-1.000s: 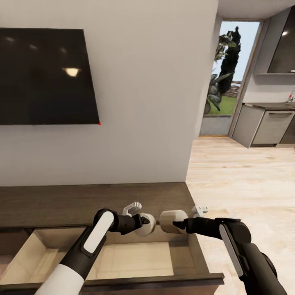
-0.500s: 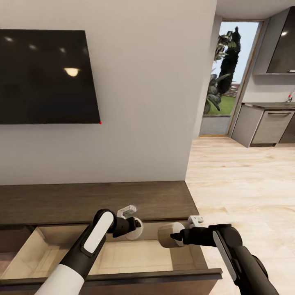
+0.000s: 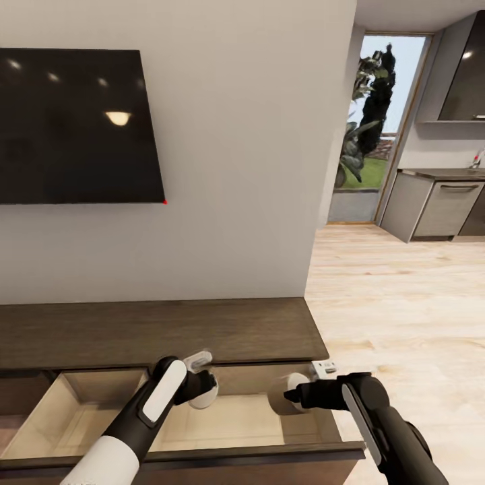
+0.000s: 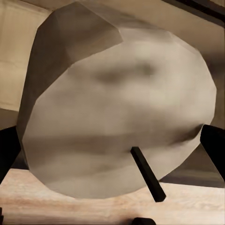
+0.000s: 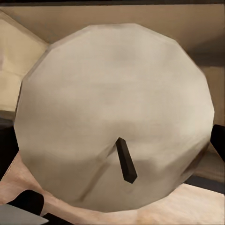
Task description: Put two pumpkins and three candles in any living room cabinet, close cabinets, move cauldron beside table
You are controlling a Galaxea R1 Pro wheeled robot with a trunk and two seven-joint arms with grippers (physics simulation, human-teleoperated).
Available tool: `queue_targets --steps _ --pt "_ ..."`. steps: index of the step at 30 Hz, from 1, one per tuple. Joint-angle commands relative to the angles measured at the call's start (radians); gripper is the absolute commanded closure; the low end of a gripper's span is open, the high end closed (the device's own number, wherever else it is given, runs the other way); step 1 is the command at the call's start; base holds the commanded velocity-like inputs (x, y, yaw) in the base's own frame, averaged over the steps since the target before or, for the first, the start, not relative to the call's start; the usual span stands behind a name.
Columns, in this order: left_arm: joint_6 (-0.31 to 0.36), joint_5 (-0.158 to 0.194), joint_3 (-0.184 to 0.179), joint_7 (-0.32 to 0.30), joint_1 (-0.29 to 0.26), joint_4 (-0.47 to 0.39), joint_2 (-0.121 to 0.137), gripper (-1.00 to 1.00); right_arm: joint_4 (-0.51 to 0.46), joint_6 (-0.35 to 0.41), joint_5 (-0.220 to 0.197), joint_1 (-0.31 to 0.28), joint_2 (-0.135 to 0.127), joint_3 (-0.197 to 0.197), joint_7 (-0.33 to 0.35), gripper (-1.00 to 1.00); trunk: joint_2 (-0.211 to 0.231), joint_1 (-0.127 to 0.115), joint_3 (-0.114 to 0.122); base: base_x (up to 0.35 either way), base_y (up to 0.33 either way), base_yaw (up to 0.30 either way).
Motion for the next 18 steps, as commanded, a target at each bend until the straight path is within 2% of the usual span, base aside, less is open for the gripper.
queue_targets --steps 1,5,8,11,15,18 --pt "-0.009 0.01 -0.002 0.008 -0.002 0.014 -0.001 1.0 0.008 0.002 0.001 -0.001 0.001 0.006 -0.006 1.0 -0.001 0.0 -0.001 0.0 0.0 0.0" --pt "-0.026 -0.003 -0.005 0.006 -0.002 0.028 -0.004 1.0 0.022 0.001 0.002 -0.001 0.004 0.012 -0.008 1.0 -0.001 0.0 -0.001 0.0 0.0 0.0" --pt "-0.033 -0.036 -0.006 0.005 -0.003 0.03 -0.007 1.0 0.023 0.001 0.002 -0.001 0.014 0.013 -0.012 1.0 -0.001 0.0 -0.001 0.0 0.0 0.0" --pt "-0.047 -0.058 -0.005 0.004 -0.003 0.031 -0.008 1.0 0.004 0.01 0.002 -0.002 0.047 0.012 -0.044 1.0 -0.001 0.0 -0.001 0.0 0.0 0.0" --pt "-0.072 -0.065 -0.006 0.004 -0.003 0.034 -0.009 1.0 0.001 0.017 0.001 -0.003 0.093 0.011 -0.127 1.0 -0.001 0.0 -0.001 0.0 0.0 0.0" --pt "-0.077 -0.066 -0.006 0.004 -0.002 0.034 -0.009 1.0 0.011 0.015 -0.001 -0.005 0.115 0.011 -0.177 1.0 -0.001 0.0 -0.001 0.0 0.0 0.0"
